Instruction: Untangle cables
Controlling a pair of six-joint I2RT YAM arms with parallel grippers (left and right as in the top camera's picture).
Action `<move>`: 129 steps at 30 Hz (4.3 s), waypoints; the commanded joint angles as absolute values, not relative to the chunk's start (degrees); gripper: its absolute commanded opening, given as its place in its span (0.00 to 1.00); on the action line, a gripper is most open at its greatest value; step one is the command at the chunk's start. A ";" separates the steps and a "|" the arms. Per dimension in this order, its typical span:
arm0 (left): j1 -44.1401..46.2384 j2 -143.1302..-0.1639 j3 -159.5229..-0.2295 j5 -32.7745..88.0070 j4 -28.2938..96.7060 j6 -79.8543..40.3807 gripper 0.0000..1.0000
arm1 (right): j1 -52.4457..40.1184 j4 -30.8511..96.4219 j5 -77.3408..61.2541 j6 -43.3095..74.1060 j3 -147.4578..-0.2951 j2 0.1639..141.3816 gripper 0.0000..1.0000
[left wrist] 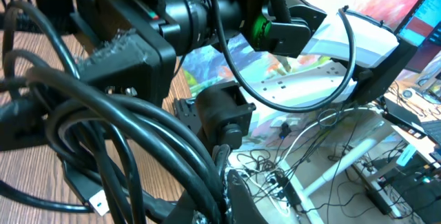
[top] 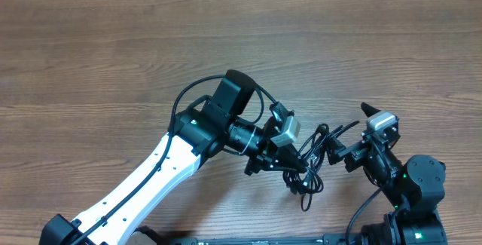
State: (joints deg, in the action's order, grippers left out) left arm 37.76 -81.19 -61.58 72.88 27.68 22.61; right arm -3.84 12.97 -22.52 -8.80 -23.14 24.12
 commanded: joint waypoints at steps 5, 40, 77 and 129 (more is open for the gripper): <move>38.33 -79.85 -62.92 78.26 24.45 23.07 0.04 | -4.05 11.51 -28.82 -7.81 -25.26 23.97 1.00; 29.58 -79.85 -62.92 75.85 22.50 11.46 0.04 | -4.05 16.47 19.62 6.24 -25.26 32.82 1.00; 27.44 -79.83 -62.92 69.84 36.03 18.26 0.04 | -4.05 -2.57 39.70 -0.49 -25.26 32.82 1.00; 25.15 -79.85 -62.92 64.23 11.29 -8.23 0.04 | -4.05 21.39 -21.21 39.22 -25.26 32.86 1.00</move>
State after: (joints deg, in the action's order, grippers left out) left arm 26.02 -81.10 -61.98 61.23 12.03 -7.60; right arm -4.16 21.69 -21.85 38.98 -23.70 33.17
